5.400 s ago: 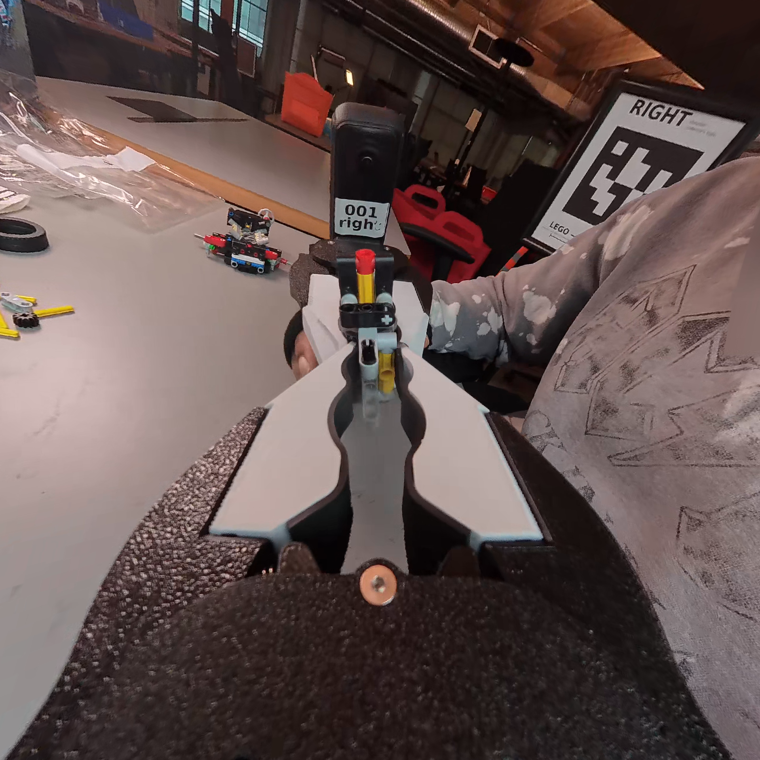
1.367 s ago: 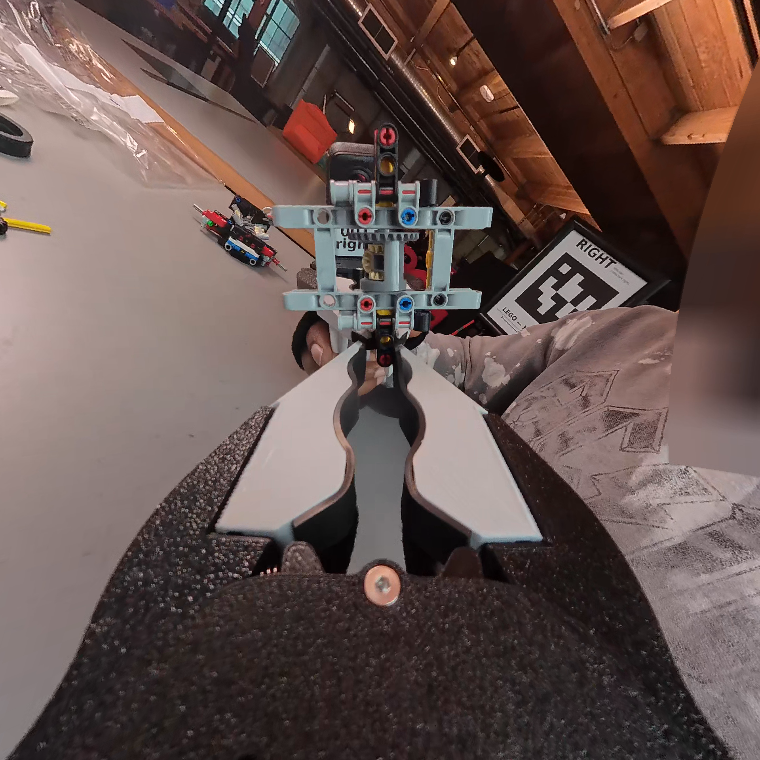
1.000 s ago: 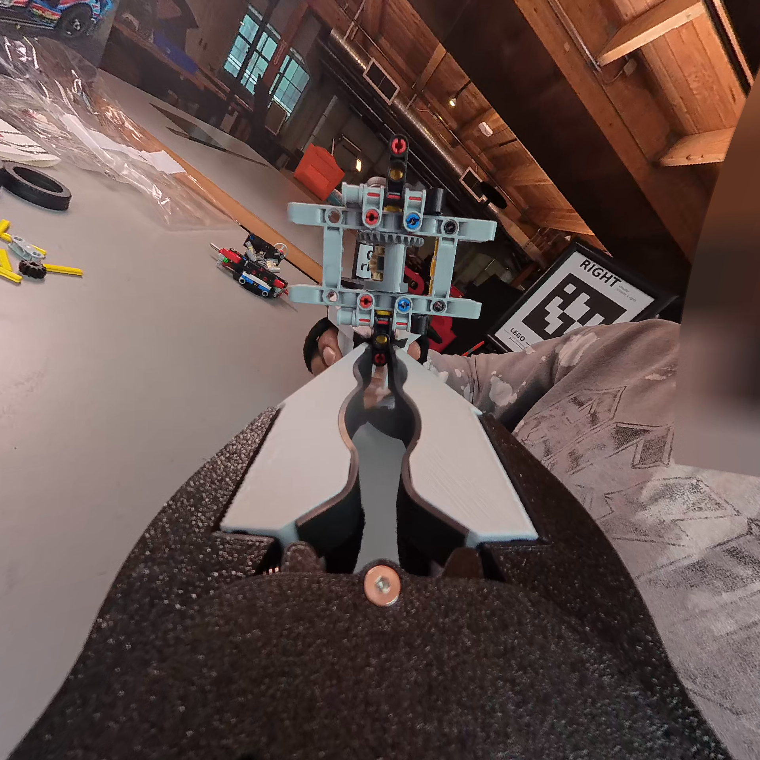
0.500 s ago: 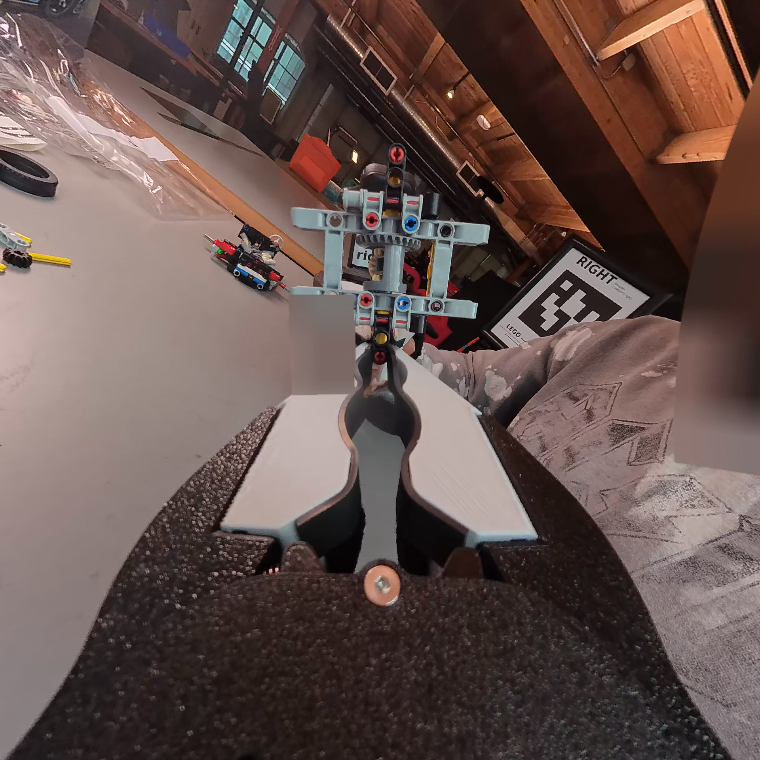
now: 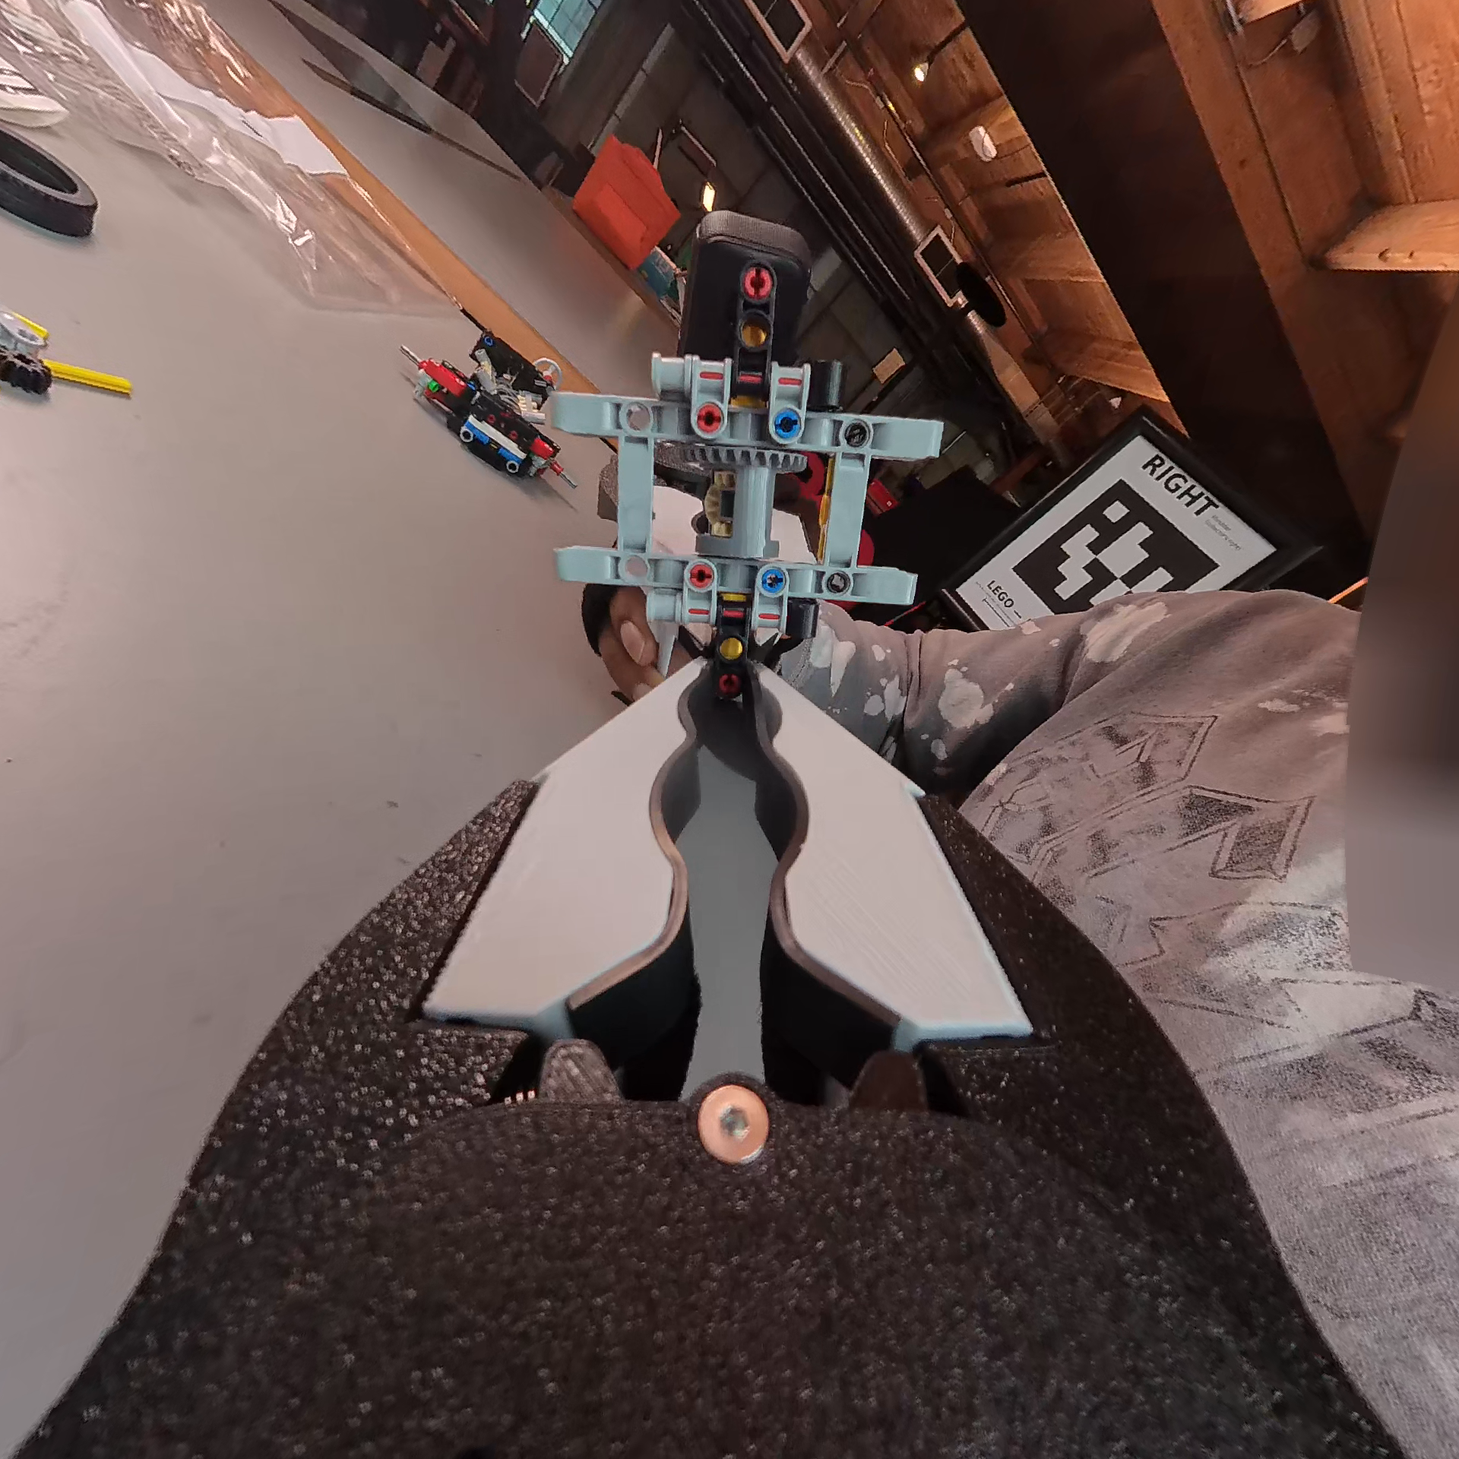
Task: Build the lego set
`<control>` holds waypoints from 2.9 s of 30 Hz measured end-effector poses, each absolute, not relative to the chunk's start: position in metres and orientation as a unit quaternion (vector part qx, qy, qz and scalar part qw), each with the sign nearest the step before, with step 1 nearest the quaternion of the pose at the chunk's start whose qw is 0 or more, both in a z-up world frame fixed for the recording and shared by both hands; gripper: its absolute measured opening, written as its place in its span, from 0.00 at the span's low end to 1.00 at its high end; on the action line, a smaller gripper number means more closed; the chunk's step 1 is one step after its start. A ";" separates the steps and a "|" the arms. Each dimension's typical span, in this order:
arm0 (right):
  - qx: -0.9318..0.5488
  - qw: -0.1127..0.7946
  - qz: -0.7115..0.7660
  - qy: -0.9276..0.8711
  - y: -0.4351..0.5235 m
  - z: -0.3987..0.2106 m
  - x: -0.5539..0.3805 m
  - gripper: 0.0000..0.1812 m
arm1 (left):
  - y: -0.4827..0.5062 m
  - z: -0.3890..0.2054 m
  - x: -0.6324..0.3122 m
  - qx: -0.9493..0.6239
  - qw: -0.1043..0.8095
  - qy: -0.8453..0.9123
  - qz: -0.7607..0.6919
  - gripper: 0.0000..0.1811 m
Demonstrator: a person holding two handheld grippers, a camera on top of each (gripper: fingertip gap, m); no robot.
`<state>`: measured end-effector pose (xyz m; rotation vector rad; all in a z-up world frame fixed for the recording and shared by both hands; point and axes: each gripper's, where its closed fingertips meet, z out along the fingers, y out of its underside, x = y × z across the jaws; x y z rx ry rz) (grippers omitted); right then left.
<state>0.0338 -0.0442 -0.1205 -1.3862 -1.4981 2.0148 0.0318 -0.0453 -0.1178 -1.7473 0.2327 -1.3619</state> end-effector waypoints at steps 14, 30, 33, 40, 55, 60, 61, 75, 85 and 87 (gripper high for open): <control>-0.509 0.109 0.720 -0.459 -0.045 -0.118 0.023 0.04 | -0.044 -0.125 0.039 -0.703 0.430 0.071 -0.562 0.03; -0.555 0.316 0.533 -0.555 -0.008 -0.148 0.019 0.03 | -0.041 -0.111 0.001 -0.700 0.503 0.092 -0.498 0.27; -0.531 0.384 0.484 -0.579 -0.006 -0.145 0.017 0.03 | -0.037 -0.120 0.002 -0.715 0.496 0.084 -0.486 0.26; -0.454 0.508 0.360 -0.637 -0.005 -0.143 0.016 0.03 | -0.034 -0.120 -0.005 -0.709 0.494 0.055 -0.500 0.23; -0.387 0.554 0.329 -0.659 -0.006 -0.136 0.023 0.08 | -0.038 -0.126 -0.002 -0.720 0.523 0.122 -0.440 0.14; -0.399 0.521 0.433 -0.618 -0.001 -0.109 0.034 0.14 | -0.043 -0.136 0.007 -0.745 0.538 0.223 -0.324 0.10; -0.395 0.495 0.447 -0.631 -0.006 -0.112 0.036 0.14 | -0.044 -0.137 0.010 -0.745 0.540 0.241 -0.310 0.10; -0.298 0.492 0.345 -0.741 -0.035 -0.160 0.035 0.04 | -0.051 -0.153 0.022 -0.744 0.528 0.308 -0.269 0.14; -0.189 0.604 0.212 -0.744 -0.036 -0.160 0.029 0.04 | -0.051 -0.161 0.018 -0.733 0.546 0.375 -0.152 0.12; -0.214 0.584 0.244 -0.744 -0.037 -0.162 0.029 0.05 | -0.051 -0.163 0.017 -0.725 0.551 0.395 -0.121 0.12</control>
